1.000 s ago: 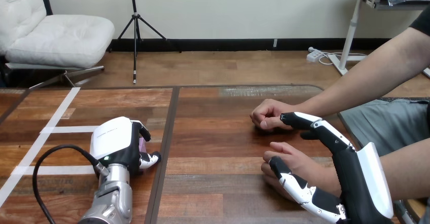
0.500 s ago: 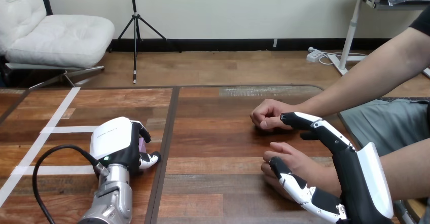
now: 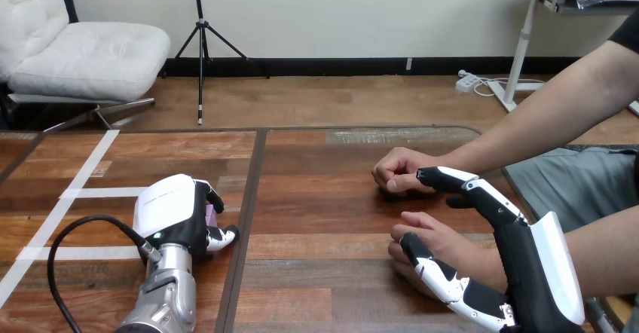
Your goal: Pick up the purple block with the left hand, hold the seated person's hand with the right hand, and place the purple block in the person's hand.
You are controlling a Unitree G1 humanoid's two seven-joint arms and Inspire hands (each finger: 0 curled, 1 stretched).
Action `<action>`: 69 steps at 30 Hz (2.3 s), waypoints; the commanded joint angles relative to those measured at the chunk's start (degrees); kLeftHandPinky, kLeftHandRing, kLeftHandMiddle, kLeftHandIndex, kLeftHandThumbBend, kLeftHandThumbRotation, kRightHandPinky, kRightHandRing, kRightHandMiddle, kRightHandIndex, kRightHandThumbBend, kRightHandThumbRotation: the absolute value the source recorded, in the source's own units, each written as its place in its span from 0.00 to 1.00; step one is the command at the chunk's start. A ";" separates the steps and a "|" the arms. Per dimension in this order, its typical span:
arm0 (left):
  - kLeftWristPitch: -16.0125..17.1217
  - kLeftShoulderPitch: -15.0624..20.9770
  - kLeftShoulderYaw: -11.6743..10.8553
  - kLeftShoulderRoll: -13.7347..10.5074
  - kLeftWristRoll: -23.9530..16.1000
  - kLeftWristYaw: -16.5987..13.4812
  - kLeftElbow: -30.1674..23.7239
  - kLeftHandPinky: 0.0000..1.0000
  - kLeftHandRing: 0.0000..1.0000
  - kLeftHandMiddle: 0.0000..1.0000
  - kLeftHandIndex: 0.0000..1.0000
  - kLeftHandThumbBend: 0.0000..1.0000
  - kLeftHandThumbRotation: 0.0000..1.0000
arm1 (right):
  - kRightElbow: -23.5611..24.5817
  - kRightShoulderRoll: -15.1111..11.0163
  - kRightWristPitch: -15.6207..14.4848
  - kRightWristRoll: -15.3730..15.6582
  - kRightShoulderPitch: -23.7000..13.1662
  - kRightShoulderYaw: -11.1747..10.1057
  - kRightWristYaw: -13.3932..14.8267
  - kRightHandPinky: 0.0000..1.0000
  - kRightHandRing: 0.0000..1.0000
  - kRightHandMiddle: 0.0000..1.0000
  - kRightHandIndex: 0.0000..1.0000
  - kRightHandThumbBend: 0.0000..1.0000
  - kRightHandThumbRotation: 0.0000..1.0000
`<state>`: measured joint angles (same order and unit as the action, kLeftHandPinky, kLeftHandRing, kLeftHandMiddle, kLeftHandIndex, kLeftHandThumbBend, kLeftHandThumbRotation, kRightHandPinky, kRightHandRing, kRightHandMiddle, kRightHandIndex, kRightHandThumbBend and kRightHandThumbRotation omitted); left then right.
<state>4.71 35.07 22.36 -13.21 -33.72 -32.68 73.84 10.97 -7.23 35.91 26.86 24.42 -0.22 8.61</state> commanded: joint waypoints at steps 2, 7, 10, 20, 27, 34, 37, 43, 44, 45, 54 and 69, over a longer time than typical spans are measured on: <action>-0.31 2.68 -0.24 -1.73 -0.01 0.54 0.99 0.54 0.54 0.57 0.54 0.65 0.00 | 2.76 -0.52 0.47 -0.74 -1.55 -0.11 0.24 0.71 0.77 0.76 0.74 0.48 0.30; -0.77 2.76 -0.28 -1.67 -0.20 0.45 1.10 0.51 0.53 0.56 0.52 0.65 0.00 | 2.97 -0.31 0.20 -0.58 -1.45 -0.05 0.30 0.71 0.77 0.76 0.74 0.49 0.31; -0.91 2.75 -0.39 -1.63 -0.11 0.62 1.11 0.50 0.52 0.55 0.52 0.65 0.00 | 2.87 -0.35 0.36 -0.53 -1.47 -0.06 0.36 0.71 0.76 0.76 0.74 0.49 0.31; -0.58 2.50 -0.39 -1.71 -0.08 1.00 1.01 0.49 0.51 0.54 0.51 0.63 0.00 | 2.87 -0.43 0.34 -0.96 -1.31 -0.09 0.18 0.71 0.77 0.76 0.74 0.49 0.31; -0.79 2.40 -0.80 -1.53 0.34 1.39 1.02 0.45 0.49 0.53 0.51 0.63 0.00 | 2.85 -0.46 0.36 -1.03 -1.15 -0.11 0.16 0.71 0.77 0.76 0.74 0.49 0.31; -0.47 2.14 -0.67 -1.62 0.22 1.33 1.00 0.43 0.48 0.53 0.50 0.64 0.00 | 2.67 -0.45 0.69 -0.79 -1.23 -0.16 0.44 0.71 0.77 0.76 0.74 0.49 0.32; -0.35 2.04 -0.72 -1.60 0.28 1.23 0.99 0.42 0.47 0.52 0.50 0.64 0.00 | 2.77 -0.41 0.53 -0.80 -1.23 -0.16 0.39 0.71 0.77 0.76 0.74 0.49 0.32; -0.41 1.99 -0.93 -1.59 0.59 1.87 1.00 0.42 0.47 0.52 0.49 0.64 0.00 | 2.67 -0.49 0.60 -0.82 -1.28 -0.19 0.38 0.71 0.77 0.76 0.74 0.49 0.32; -0.28 1.95 -1.04 -1.59 0.72 1.89 0.98 0.42 0.47 0.52 0.49 0.64 0.00 | 2.64 -0.53 0.63 -0.84 -1.30 -0.20 0.37 0.71 0.77 0.76 0.74 0.49 0.32; -0.14 1.90 -1.17 -1.60 0.86 1.96 0.96 0.42 0.47 0.52 0.49 0.64 0.00 | 2.63 -0.54 0.62 -0.89 -1.33 -0.20 0.33 0.71 0.77 0.76 0.74 0.49 0.32; 0.42 1.73 -1.47 -1.72 1.31 2.28 0.93 0.43 0.47 0.51 0.50 0.63 0.00 | 2.73 -0.55 0.42 -1.04 -1.35 -0.11 0.13 0.72 0.77 0.76 0.74 0.49 0.32; 1.68 1.43 -1.40 -1.99 1.89 1.98 0.79 0.42 0.47 0.51 0.49 0.65 0.00 | 2.64 -0.50 0.44 -0.78 -1.45 -0.13 0.29 0.72 0.77 0.76 0.74 0.49 0.32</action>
<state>5.73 35.42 21.37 -14.07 -32.00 -30.98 73.84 10.97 -7.22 35.90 26.78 24.80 -0.22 8.60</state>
